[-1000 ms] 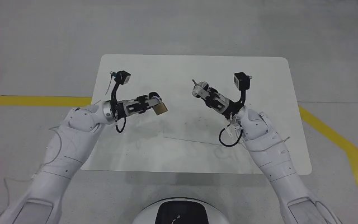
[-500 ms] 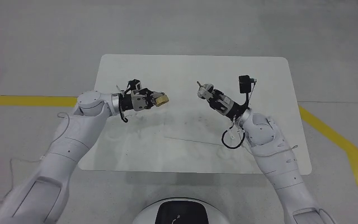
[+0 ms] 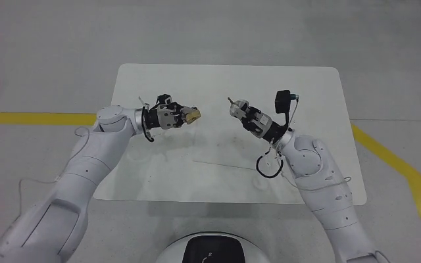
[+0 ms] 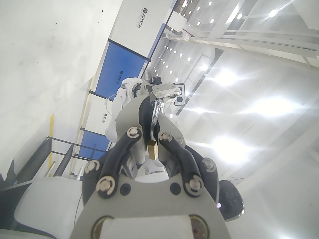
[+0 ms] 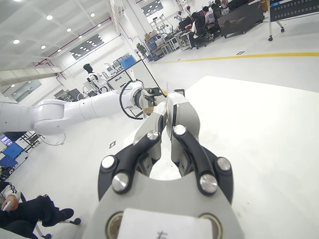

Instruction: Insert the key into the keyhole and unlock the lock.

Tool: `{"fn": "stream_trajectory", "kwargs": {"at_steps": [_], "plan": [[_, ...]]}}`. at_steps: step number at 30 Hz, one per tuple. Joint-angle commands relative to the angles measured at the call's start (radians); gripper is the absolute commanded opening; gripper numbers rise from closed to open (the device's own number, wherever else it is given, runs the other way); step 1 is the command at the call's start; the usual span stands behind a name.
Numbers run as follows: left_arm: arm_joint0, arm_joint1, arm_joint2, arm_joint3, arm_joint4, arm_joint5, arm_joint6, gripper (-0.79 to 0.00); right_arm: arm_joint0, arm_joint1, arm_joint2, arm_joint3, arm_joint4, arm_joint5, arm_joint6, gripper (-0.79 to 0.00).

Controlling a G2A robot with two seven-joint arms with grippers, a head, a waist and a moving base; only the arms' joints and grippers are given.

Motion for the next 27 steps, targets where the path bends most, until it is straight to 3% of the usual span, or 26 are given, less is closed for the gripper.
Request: {"fn": "stream_trajectory", "kwargs": {"at_steps": [1,6,12,15,20,27], "plan": [[0.000,0.000,0.000,0.000,0.000,0.000,0.000,-0.785,0.000,0.000,0.000,0.000,-0.001,0.000,0.000,-0.785],[0.000,0.000,0.000,0.000,0.000,0.000,0.000,-0.785,-0.001,0.000,0.001,0.000,-0.006,0.005,0.001,-0.785],[0.016,0.000,-0.006,-0.025,-0.003,0.007,0.043,-0.785,0.005,0.020,0.042,-0.140,-0.376,0.054,0.057,-0.785],[0.032,0.005,-0.014,-0.050,0.009,0.064,0.084,-0.785,-0.010,0.035,0.055,-0.258,-0.604,0.043,0.115,-0.785],[0.050,0.013,-0.017,-0.084,0.040,0.194,0.125,-0.785,-0.031,0.051,0.050,-0.414,-0.831,-0.024,0.177,-0.785],[0.067,0.014,-0.002,-0.165,0.079,0.331,0.220,-0.785,-0.011,0.057,-0.066,-0.552,-1.114,-0.070,0.344,-0.785]]}}
